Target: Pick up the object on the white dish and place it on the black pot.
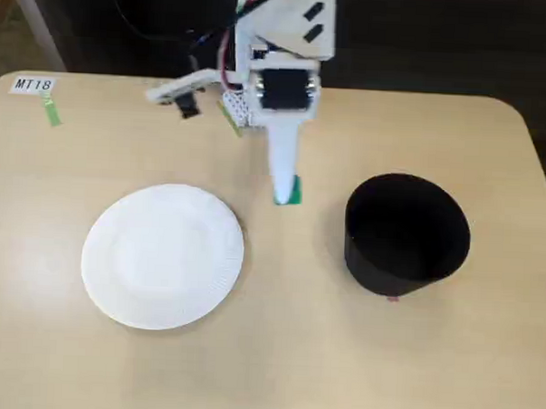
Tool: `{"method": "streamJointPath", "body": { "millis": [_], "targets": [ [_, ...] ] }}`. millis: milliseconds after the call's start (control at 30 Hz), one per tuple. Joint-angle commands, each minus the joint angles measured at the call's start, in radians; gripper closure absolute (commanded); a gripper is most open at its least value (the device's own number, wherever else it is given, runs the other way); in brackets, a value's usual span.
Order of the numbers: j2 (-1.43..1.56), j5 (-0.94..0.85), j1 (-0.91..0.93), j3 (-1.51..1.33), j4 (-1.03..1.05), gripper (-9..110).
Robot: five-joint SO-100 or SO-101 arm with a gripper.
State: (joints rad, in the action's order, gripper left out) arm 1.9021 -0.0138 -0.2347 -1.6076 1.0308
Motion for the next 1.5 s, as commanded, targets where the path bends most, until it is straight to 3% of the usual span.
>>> {"method": "streamJointPath", "body": {
  "millis": [0, 233, 633, 867, 1000, 1167, 1333, 1467],
  "targets": [
    [0.048, 0.005, -0.164, -0.077, -0.094, 101],
    [0.0, 0.012, -0.336, -0.278, -0.31, 101],
    [-0.204, -0.046, -0.396, -0.296, -0.44, 101],
    [-0.201, -0.103, -0.39, -0.314, -0.391, 68],
    [-0.193, -0.126, -0.385, -0.314, -0.356, 64],
    [-0.176, -0.13, -0.38, -0.314, -0.331, 71],
    [-0.147, -0.121, -0.351, -0.302, -0.291, 100],
    [-0.061, -0.147, -0.279, -0.288, -0.184, 101]
  ]
}}
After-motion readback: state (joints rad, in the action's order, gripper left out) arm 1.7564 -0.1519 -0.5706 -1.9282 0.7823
